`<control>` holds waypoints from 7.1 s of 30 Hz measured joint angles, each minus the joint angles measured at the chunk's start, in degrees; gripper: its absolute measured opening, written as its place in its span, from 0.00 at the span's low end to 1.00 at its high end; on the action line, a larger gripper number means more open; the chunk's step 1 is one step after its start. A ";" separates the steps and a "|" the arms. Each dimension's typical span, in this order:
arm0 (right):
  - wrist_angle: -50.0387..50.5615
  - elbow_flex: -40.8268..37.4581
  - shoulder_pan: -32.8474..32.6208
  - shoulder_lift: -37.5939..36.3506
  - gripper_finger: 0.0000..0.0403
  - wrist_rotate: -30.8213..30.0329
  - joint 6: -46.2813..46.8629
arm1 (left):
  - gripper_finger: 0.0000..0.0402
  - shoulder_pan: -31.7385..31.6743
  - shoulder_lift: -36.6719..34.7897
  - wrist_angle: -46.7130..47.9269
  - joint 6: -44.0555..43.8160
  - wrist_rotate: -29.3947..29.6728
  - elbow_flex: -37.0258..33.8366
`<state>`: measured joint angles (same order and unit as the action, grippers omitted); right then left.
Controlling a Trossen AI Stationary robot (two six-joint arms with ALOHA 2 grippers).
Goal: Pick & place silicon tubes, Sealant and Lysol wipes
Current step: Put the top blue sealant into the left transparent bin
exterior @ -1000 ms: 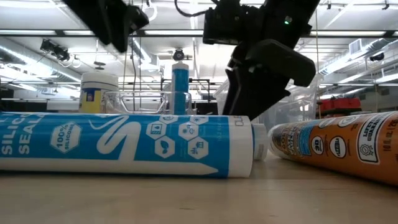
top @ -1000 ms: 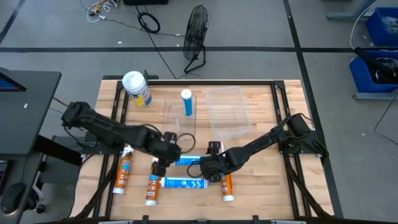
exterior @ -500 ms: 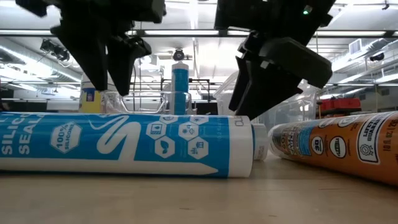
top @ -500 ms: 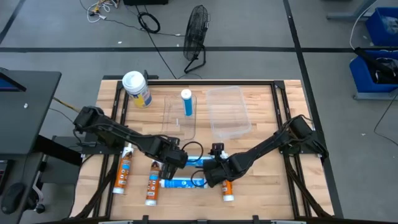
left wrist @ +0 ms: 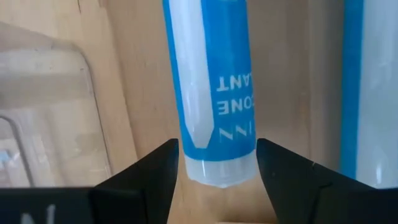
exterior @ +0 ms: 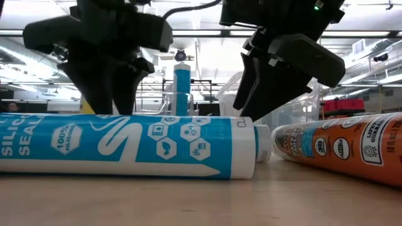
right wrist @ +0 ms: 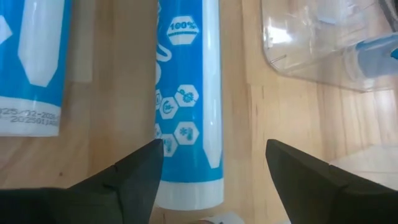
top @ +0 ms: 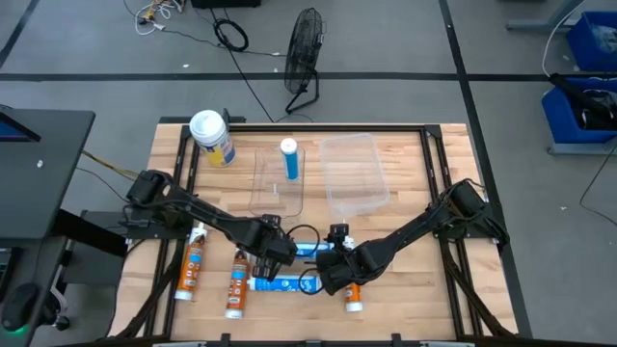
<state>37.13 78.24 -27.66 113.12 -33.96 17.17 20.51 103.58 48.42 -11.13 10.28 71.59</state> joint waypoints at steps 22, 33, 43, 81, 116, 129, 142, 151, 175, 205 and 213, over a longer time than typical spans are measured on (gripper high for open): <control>-0.15 0.02 0.02 0.00 0.72 -1.16 0.37 | 0.56 -0.09 5.43 -3.72 -0.23 -2.20 0.26; 0.15 0.02 -0.17 -1.08 0.72 -2.66 -1.20 | 0.67 -0.82 6.30 -3.94 -0.44 -7.32 -0.40; -0.49 0.11 -0.28 -1.64 0.72 -4.07 -1.16 | 0.77 -0.74 5.87 -4.71 -1.43 -8.07 -0.24; -1.47 0.07 -0.50 -1.55 0.72 -4.37 0.54 | 0.54 -1.33 7.55 10.03 2.87 -7.78 9.97; -24.92 0.00 -2.87 -1.47 0.72 -17.06 -13.07 | 0.54 -3.48 7.29 41.59 4.91 -1.34 31.36; -23.24 0.02 2.56 -1.49 0.72 -7.22 -10.09 | 0.54 -2.73 7.31 41.70 6.25 -2.12 35.71; -24.16 0.02 3.23 -1.49 0.51 -5.22 -9.03 | 0.55 -2.71 7.31 41.62 5.24 -2.17 35.76; -24.45 0.01 2.32 -1.49 0.51 -8.67 -10.74 | 0.66 -2.67 5.82 41.50 5.83 -1.55 36.16; -25.28 0.00 -0.58 -4.73 0.51 -25.14 -14.72 | 0.64 8.33 -19.27 20.01 14.94 21.17 48.12; -47.74 0.00 -1.83 -14.75 0.51 -19.33 -39.74 | 0.64 13.00 -28.79 2.88 26.98 17.97 46.29; -48.15 -0.24 -3.96 -14.73 0.51 -18.98 -38.97 | 0.61 9.14 -41.57 -21.81 34.83 15.06 18.28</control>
<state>-11.02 78.00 -31.62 98.39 -52.93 -21.80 29.65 62.02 26.61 23.70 25.34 89.87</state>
